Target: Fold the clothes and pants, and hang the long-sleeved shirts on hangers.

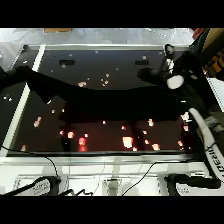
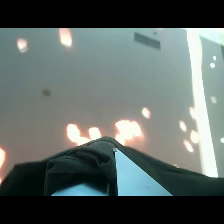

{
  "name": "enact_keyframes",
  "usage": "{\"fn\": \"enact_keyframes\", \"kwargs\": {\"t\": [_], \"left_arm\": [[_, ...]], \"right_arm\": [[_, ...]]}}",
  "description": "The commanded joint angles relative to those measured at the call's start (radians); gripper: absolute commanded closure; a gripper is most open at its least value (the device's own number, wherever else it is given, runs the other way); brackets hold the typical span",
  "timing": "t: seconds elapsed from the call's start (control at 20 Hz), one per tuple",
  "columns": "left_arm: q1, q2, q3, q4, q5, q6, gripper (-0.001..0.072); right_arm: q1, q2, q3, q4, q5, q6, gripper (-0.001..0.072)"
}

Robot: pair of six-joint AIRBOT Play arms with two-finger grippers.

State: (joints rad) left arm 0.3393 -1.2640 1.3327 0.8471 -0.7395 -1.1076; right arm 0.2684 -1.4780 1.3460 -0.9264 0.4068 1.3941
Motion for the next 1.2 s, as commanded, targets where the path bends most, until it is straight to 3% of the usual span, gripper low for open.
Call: {"fn": "enact_keyframes", "kwargs": {"t": [0.0,0.15,0.35,0.7,0.9,1.15], "left_arm": [[0.001,0.081,0.000,0.017,-0.114,0.001,0.0699],[0.001,0.109,0.000,0.016,-0.255,0.001,0.0697],[-0.003,0.113,0.000,-0.027,-0.341,0.001,0.0697],[-0.003,0.114,0.000,-0.251,-0.346,0.027,0.0697],[-0.001,0.114,0.000,-0.265,-0.346,0.027,0.0697],[-0.003,0.103,-0.002,-0.219,-0.342,0.029,0.0697]], "right_arm": [[0.168,-0.132,0.109,0.002,-0.032,0.095,0.0695],[0.248,-0.282,0.303,0.006,0.092,0.107,0.0695],[0.341,-0.439,0.489,0.006,0.190,0.165,0.0695],[0.530,-0.558,0.557,0.013,0.198,0.211,0.0695],[0.599,-0.591,0.557,0.007,0.161,0.211,0.0695],[0.542,-0.585,0.557,-0.019,0.166,0.211,0.0694]]}}
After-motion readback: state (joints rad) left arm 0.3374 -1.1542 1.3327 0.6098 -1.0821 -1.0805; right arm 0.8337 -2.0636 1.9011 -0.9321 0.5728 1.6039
